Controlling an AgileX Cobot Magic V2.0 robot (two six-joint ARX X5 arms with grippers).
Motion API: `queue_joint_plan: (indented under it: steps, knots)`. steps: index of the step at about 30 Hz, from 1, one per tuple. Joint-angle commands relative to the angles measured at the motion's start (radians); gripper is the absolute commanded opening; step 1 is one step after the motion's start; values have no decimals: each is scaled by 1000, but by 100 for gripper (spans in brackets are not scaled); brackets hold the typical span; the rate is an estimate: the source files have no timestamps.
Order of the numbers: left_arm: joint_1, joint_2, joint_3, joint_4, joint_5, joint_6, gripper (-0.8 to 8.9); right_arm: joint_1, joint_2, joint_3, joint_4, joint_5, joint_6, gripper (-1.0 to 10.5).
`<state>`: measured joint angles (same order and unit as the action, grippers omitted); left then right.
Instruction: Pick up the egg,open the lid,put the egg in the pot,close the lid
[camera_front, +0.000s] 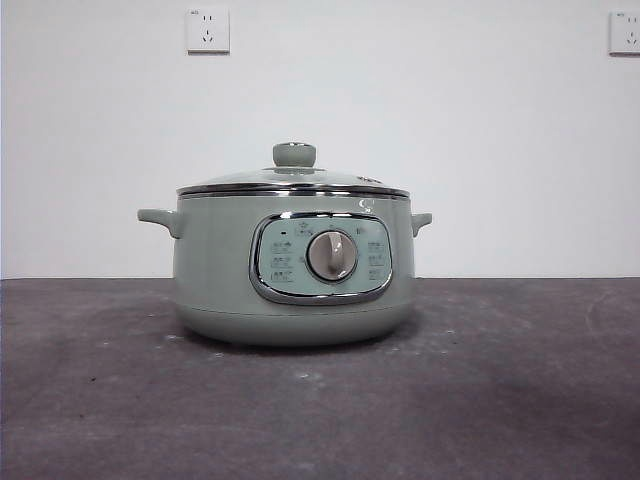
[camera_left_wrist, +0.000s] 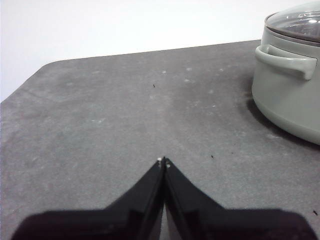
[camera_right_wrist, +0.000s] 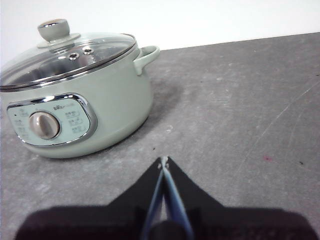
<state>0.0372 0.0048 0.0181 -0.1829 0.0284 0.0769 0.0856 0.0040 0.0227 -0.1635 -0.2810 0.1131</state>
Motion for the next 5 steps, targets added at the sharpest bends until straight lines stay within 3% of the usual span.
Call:
queue_joint_plan:
  steps: [1,5]
  knots:
    - [3,-3,-14,0,-1,-10,-3,0,-3,-17,2,-1,10,1]
    - [3,-3,-14,0,-1,-10,-3,0,-3,-17,2,-1,9,1]
